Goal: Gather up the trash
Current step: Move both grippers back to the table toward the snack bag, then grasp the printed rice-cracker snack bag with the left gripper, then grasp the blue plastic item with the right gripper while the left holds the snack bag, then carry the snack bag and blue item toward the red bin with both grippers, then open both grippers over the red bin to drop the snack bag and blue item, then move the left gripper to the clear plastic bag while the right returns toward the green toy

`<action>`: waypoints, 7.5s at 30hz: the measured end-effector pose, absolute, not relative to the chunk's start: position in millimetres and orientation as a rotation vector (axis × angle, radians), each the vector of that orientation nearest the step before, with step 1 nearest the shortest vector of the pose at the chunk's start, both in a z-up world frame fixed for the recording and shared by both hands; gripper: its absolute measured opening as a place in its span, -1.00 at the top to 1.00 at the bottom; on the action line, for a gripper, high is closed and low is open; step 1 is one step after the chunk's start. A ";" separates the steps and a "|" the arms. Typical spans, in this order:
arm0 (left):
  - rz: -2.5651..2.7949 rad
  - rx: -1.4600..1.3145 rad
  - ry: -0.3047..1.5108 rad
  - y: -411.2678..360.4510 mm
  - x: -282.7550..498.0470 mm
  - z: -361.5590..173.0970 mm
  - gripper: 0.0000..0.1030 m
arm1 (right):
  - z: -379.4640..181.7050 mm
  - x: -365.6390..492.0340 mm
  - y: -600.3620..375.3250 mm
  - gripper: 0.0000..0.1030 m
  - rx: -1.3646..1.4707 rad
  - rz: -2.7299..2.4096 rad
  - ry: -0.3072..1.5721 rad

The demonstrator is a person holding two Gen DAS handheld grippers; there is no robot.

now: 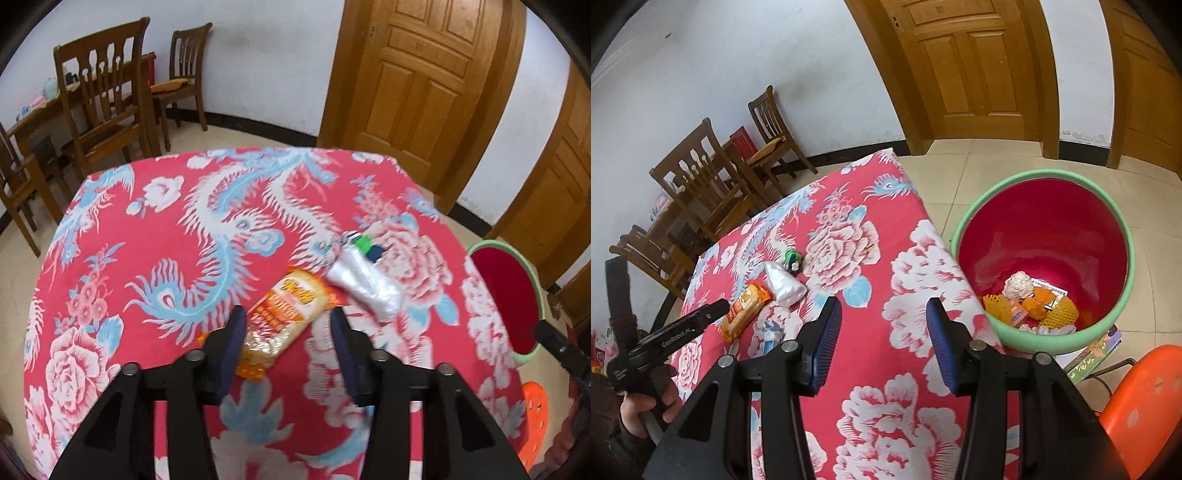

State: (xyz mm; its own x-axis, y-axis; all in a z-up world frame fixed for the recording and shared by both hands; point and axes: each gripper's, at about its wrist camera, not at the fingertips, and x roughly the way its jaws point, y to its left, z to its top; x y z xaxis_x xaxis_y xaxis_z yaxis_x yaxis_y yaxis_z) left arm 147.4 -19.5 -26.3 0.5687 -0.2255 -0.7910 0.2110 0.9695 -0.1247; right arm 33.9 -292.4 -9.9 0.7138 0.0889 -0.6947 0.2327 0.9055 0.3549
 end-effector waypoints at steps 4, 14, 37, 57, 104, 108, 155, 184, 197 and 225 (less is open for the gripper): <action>-0.252 0.009 0.960 -14.7 155.6 -38.7 0.00 | -11.0 37.6 -283.4 0.03 0.434 -0.076 0.791; -0.312 0.062 0.994 -23.0 169.4 -54.5 -0.04 | -16.0 40.6 -269.9 0.03 0.429 -0.070 0.819; -0.236 -0.113 0.952 19.3 134.8 -43.1 0.15 | -22.1 54.2 -235.6 0.03 0.379 0.015 0.869; -0.178 -0.225 0.934 57.1 104.6 -43.8 0.15 | -46.1 91.9 -157.3 0.03 0.270 0.141 0.988; -0.251 -0.173 0.915 19.0 98.6 -21.6 0.15 | -29.9 63.8 -192.3 0.60 0.305 0.112 0.888; -0.285 -0.158 0.909 3.0 96.6 -13.7 0.15 | -23.8 57.0 -210.7 0.60 0.336 0.089 0.862; -0.615 0.052 0.992 -219.6 108.8 -11.2 0.15 | -63.9 8.2 -439.1 0.57 0.648 -0.290 0.779; -0.683 0.139 0.988 -284.6 118.5 -31.5 -0.20 | -61.6 -17.4 -467.5 0.42 0.696 -0.350 0.749; -0.587 0.050 0.964 -231.1 117.7 -16.9 -0.20 | -53.3 -18.3 -450.6 0.30 0.690 -0.309 0.741; -0.204 -0.120 0.984 -108.1 168.4 -42.9 -0.20 | -43.0 -0.3 -416.7 0.15 0.645 -0.243 0.758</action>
State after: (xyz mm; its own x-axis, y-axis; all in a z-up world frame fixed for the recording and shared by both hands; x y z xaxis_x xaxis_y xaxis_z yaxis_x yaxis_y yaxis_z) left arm 168.4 -108.1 -42.9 0.5365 -0.2246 -0.8135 0.1164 0.9744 -0.1922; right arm -0.3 -416.7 -43.0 0.7098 0.0215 -0.7041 0.4260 0.7828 0.4535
